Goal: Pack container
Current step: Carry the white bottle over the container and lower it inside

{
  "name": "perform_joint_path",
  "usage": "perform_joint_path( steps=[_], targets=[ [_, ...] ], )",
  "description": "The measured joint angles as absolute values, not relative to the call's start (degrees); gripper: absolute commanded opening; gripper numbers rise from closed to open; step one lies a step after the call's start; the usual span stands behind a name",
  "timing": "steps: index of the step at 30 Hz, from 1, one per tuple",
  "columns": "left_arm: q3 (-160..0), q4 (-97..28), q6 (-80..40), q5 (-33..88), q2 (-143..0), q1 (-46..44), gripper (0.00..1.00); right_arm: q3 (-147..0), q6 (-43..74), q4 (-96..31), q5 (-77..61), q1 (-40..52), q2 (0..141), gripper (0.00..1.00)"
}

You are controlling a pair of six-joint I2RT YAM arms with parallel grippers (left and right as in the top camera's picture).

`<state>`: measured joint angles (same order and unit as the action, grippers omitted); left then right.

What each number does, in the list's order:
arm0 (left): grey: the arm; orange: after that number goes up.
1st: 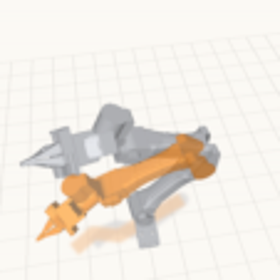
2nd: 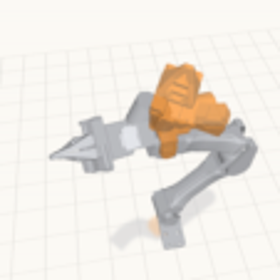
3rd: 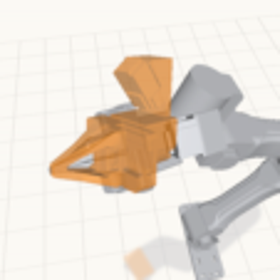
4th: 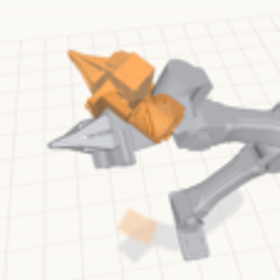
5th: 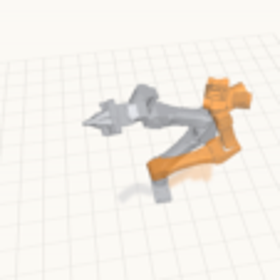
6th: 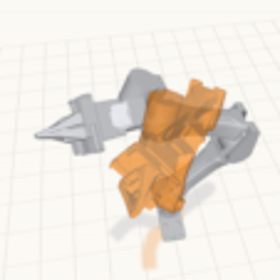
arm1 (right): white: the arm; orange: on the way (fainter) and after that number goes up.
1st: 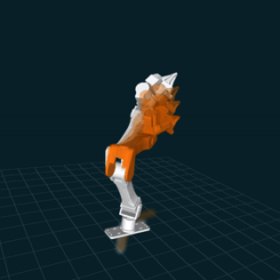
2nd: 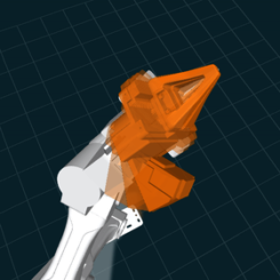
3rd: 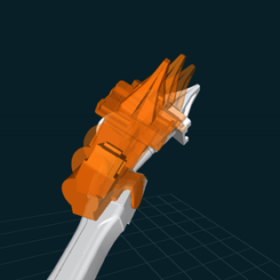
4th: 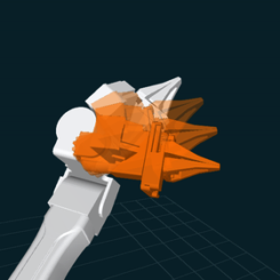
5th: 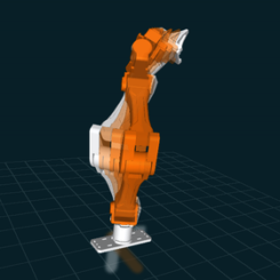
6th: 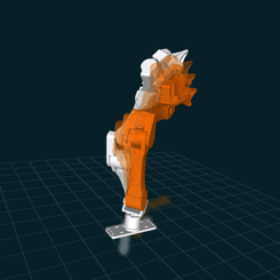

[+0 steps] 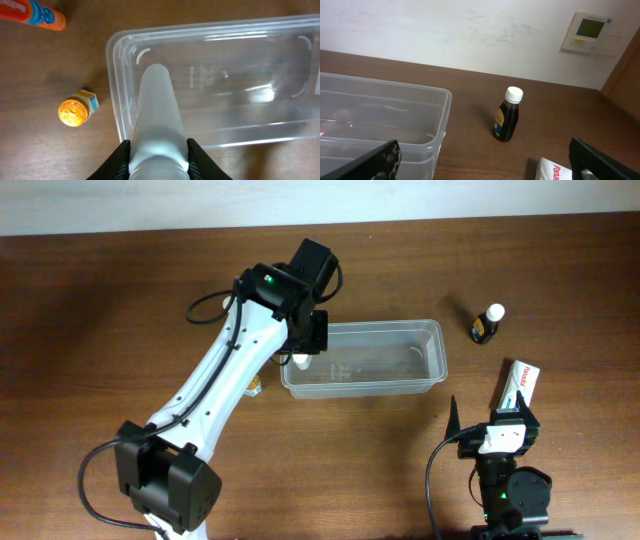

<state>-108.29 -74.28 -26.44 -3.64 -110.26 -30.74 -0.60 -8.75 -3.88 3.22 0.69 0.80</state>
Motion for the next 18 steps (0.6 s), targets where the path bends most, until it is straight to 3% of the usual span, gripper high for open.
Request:
perform_joint_path(
  steps=[18],
  targets=[
    [-108.2,-71.5,-26.9,-6.1,-117.4,-30.7,0.08,-0.6,-8.7,-3.9,3.2,0.7,0.8,0.98]
  ],
)
